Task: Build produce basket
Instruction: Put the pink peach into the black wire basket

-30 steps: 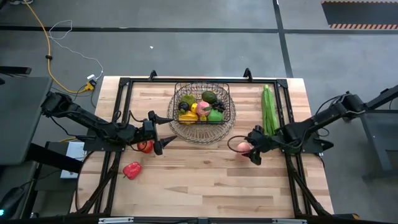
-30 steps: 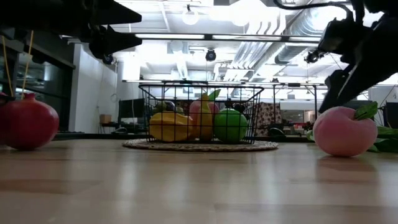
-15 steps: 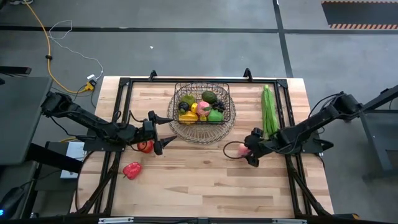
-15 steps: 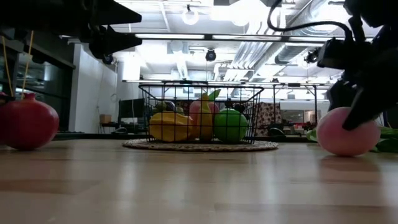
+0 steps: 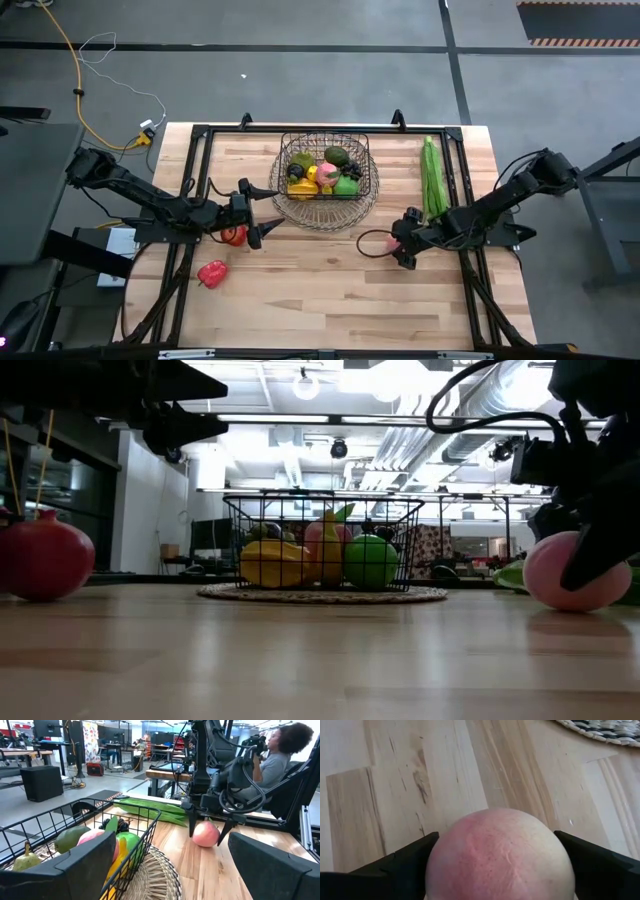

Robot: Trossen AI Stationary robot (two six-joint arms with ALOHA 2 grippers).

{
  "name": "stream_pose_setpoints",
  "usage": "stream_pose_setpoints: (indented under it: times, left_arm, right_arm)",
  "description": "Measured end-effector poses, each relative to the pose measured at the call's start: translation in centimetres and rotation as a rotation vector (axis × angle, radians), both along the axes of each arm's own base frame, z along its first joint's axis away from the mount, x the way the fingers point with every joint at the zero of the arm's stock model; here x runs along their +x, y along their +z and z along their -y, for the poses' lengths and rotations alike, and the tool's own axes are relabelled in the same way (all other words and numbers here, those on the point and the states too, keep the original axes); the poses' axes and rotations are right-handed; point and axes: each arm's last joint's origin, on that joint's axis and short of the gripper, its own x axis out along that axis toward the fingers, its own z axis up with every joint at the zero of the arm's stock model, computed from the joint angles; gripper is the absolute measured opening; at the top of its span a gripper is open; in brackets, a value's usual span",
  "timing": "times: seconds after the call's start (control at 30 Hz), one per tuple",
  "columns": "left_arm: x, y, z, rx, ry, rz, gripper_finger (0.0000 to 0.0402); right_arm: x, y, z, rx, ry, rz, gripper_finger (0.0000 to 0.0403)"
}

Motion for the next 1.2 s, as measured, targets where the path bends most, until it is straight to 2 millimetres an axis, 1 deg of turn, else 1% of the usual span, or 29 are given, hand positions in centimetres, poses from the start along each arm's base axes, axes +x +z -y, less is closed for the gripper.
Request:
stream_pose_setpoints:
  times: [0.2, 0.33, 0.4, 0.47, 0.63, 0.7, 0.83, 0.97, 1.07, 1.2]
  left_arm:
    - [0.0, 0.0, 0.0, 0.000, 0.000, 0.000, 0.0376]
    - [0.0, 0.0, 0.0, 0.000, 0.000, 0.000, 0.0376]
    - [0.0, 0.0, 0.0, 0.000, 0.000, 0.000, 0.0376]
    - [0.0, 0.0, 0.0, 0.000, 0.000, 0.000, 0.0376]
    - [0.0, 0.0, 0.0, -0.005, 0.000, 0.003, 0.0376]
    - [0.0, 0.0, 0.0, -0.016, 0.000, 0.007, 0.0376]
    - [0.0, 0.0, 0.0, -0.017, 0.000, 0.008, 0.0376]
    - [0.0, 0.0, 0.0, -0.014, 0.000, 0.007, 0.0376]
    - [0.0, 0.1, 0.0, -0.003, 0.000, 0.009, 0.0376]
    - [0.0, 0.1, 0.0, -0.002, 0.000, 0.014, 0.0376]
  right_arm:
    - [0.0, 0.0, 0.0, 0.013, 0.007, -0.005, 0.0324]
    - [0.0, 0.1, 0.0, 0.019, 0.008, -0.005, 0.0317]
    - [0.5, 0.6, -0.1, 0.017, 0.008, 0.012, 0.0316]
    - [1.6, 1.6, -0.1, 0.004, 0.029, 0.098, 0.0315]
    - [4.2, 3.9, -0.1, -0.065, 0.122, 0.423, 0.0314]
    - [4.9, 4.0, 0.3, -0.089, 0.131, 0.506, 0.0313]
    - [6.3, 3.4, 1.1, -0.125, 0.129, 0.614, 0.0313]
    - [8.2, 2.8, 1.9, -0.145, 0.143, 0.755, 0.0312]
    - [9.6, 3.3, 2.9, -0.166, 0.146, 0.914, 0.0312]
    - [10.8, 4.8, 4.7, -0.208, 0.092, 1.056, 0.0312]
